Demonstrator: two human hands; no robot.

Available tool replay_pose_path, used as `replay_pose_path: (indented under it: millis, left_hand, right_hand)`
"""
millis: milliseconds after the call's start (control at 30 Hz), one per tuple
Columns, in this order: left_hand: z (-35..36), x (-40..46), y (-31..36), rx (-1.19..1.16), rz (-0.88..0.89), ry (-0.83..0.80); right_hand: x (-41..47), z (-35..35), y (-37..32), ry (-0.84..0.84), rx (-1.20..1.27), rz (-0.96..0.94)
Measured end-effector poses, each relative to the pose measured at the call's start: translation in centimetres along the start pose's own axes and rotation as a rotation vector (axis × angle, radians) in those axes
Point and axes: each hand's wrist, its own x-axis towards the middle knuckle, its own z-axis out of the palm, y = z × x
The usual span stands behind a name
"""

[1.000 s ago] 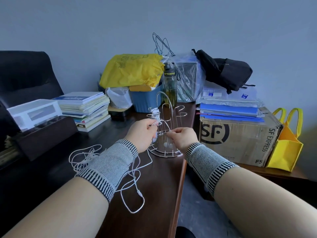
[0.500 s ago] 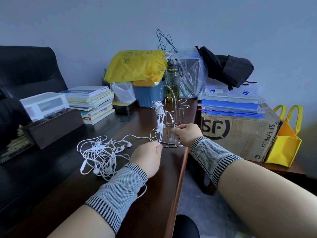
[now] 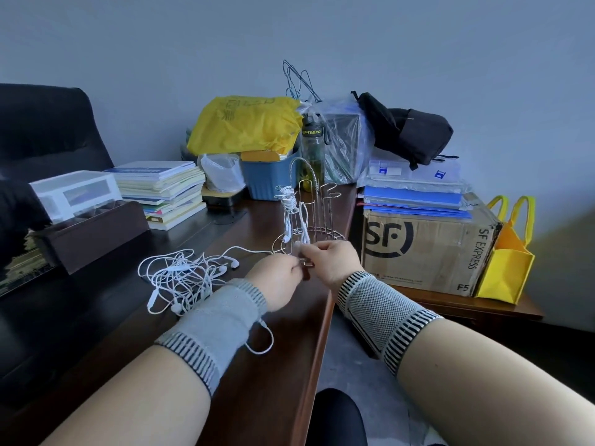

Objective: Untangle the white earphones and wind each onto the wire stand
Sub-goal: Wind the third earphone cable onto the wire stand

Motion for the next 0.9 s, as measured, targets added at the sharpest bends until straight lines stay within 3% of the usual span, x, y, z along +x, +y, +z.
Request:
replay_pose_path:
  millis: [133, 333, 567, 767, 900]
  left_hand:
    - [-3.2, -0.8, -2.5, -0.271, -0.105, -0.081]
    - [-9.7, -2.8, -3.6, -0.067, -0.096, -0.065]
    - [-12.4, -3.3, -8.0, -0.382, -0.155, 0.185]
    - [-9.7, -3.1, -7.8, -0.385, -0.181, 0.481]
    - [-8.8, -2.6, -6.5, -0.408, -0.142, 0.456]
  right_hand:
    - [-0.1, -1.4, 0.6, 0.032, -0.196, 0.044]
    - [0.0, -1.3, -0.5, 0.030, -0.301, 0.047]
    - [0.8, -2.7, 0.5, 0.089, -0.246, 0.173]
    - [0.1, -2.2, 0.6, 0.018, -0.430, 0.138]
    - [0.0, -2.5, 0.7, 0.036, -0.573, 0.113]
